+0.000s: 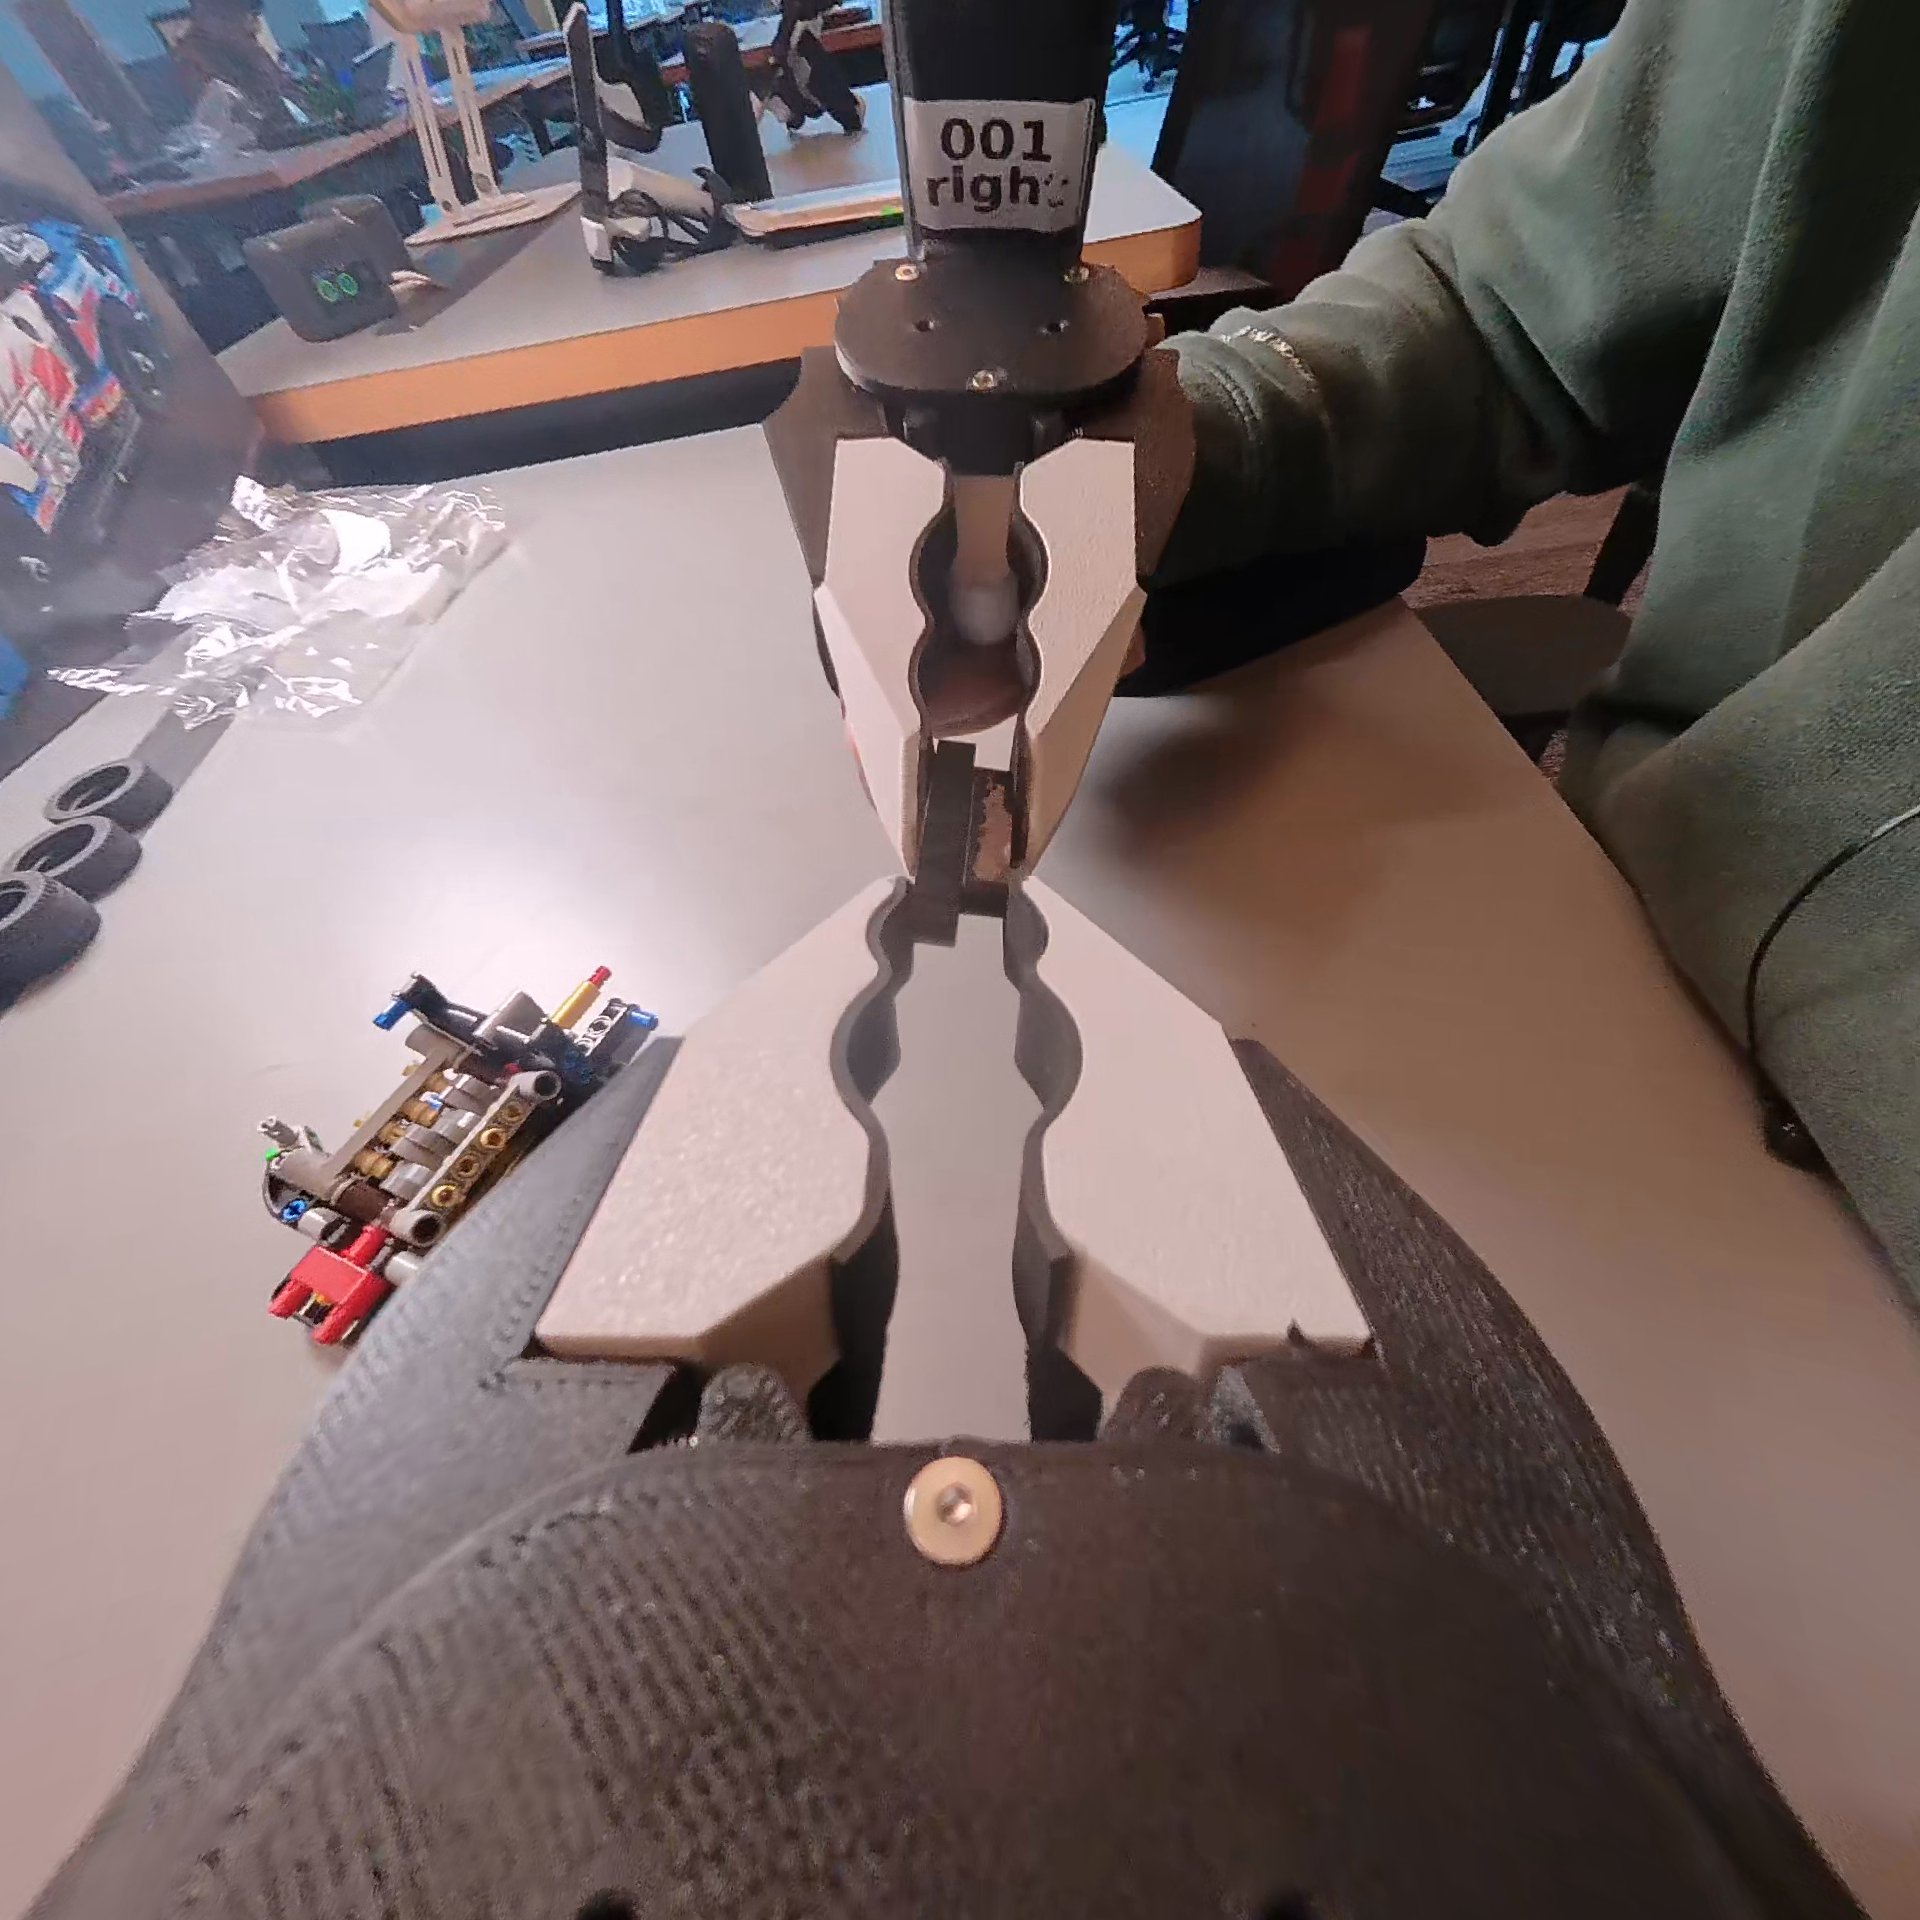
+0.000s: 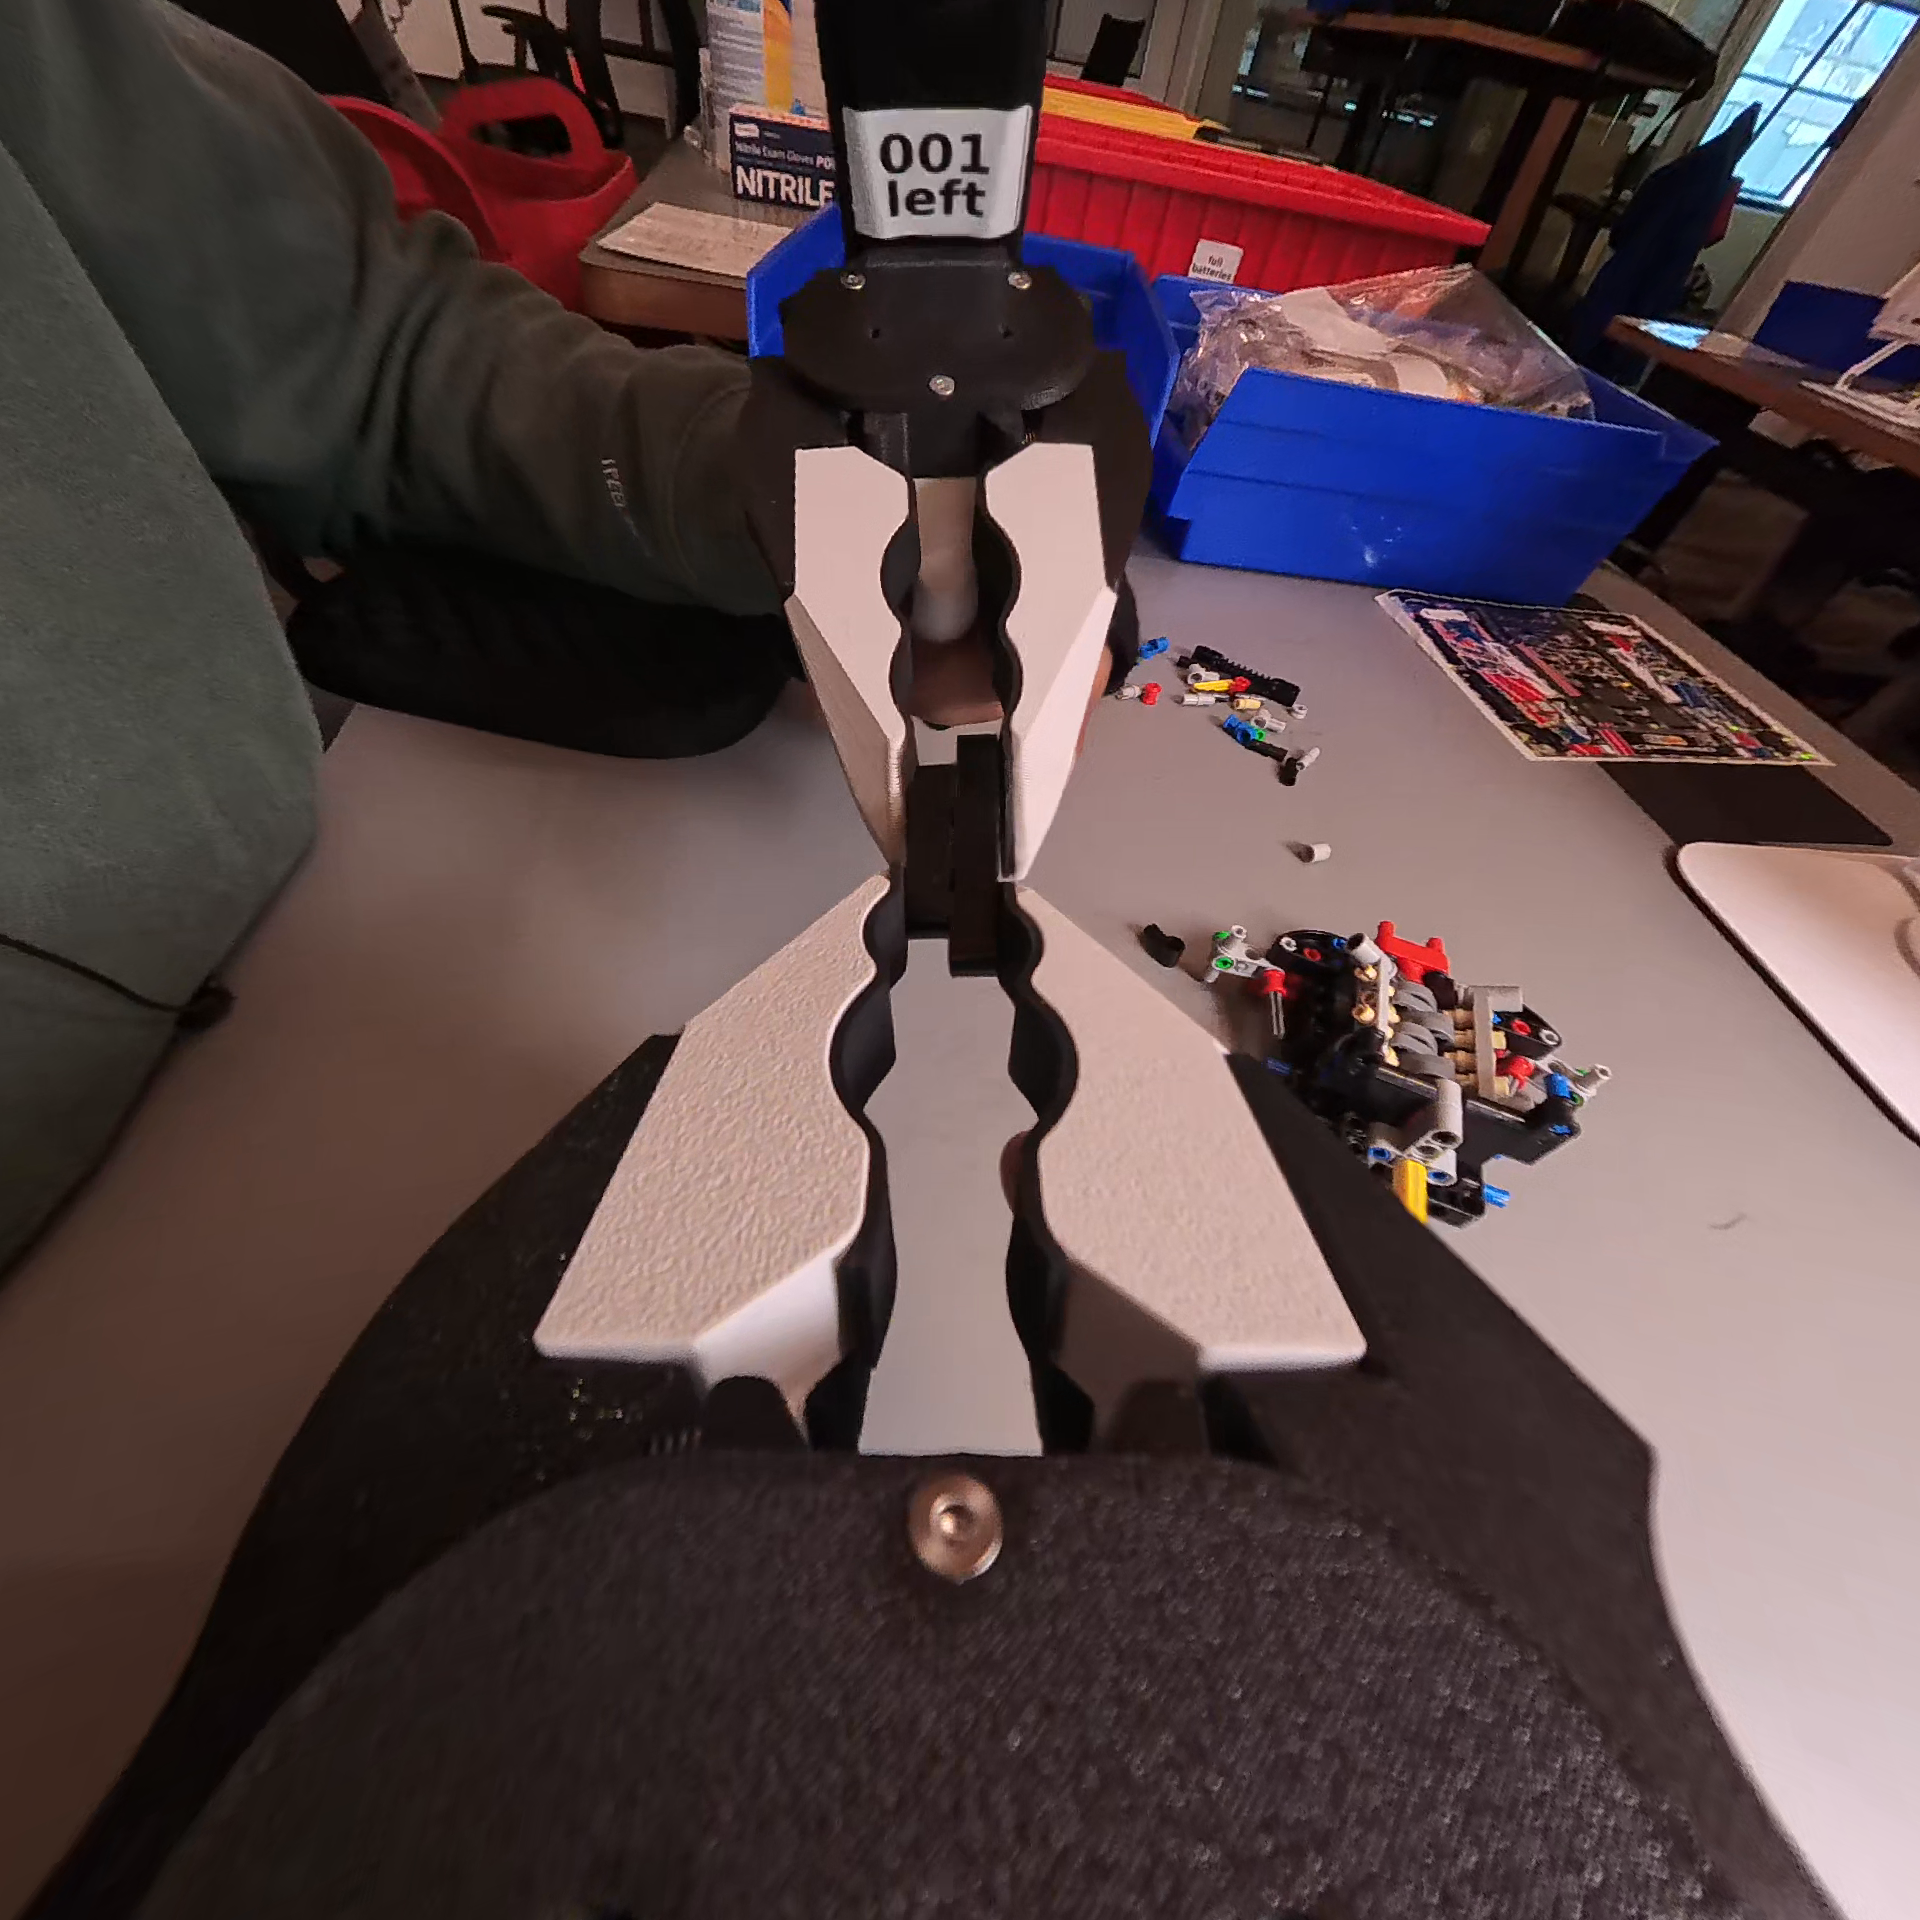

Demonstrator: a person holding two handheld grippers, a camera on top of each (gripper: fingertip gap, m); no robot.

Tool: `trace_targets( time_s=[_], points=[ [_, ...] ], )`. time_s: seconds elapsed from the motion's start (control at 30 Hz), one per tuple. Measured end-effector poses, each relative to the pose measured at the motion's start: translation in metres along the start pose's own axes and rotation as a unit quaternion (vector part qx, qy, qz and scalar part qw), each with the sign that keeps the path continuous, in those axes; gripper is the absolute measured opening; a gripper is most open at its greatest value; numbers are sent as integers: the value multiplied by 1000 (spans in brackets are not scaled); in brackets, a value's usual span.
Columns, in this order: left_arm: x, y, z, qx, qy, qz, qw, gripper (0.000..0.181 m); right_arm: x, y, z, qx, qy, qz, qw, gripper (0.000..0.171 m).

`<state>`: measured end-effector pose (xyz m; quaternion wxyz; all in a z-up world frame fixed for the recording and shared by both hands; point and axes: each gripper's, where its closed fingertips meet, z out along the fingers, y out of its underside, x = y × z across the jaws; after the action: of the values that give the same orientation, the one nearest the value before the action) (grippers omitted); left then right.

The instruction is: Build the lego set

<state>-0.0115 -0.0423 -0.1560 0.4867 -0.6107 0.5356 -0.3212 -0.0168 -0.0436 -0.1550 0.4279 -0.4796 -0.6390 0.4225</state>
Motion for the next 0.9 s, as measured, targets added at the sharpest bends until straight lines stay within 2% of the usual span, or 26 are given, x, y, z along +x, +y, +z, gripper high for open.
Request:
trace_targets(
  time_s=[0.3,0.43,0.63,0.9],
  points=[
    [-1,6,1,-9,7,-13,1000,16,1,4,2,5,-4,21,1000,15],
    [-3,7,0,-4,8,-18,1000,15,3,4,3,9,13,-8,1000,20],
    [-1,7,1,-3,17,-29,999,16,2,5,2,-5,12,-19,1000,15],
    [-5,7,-2,10,28,-70,997,15,6,3,2,17,13,20,1000,15]
  ],
)
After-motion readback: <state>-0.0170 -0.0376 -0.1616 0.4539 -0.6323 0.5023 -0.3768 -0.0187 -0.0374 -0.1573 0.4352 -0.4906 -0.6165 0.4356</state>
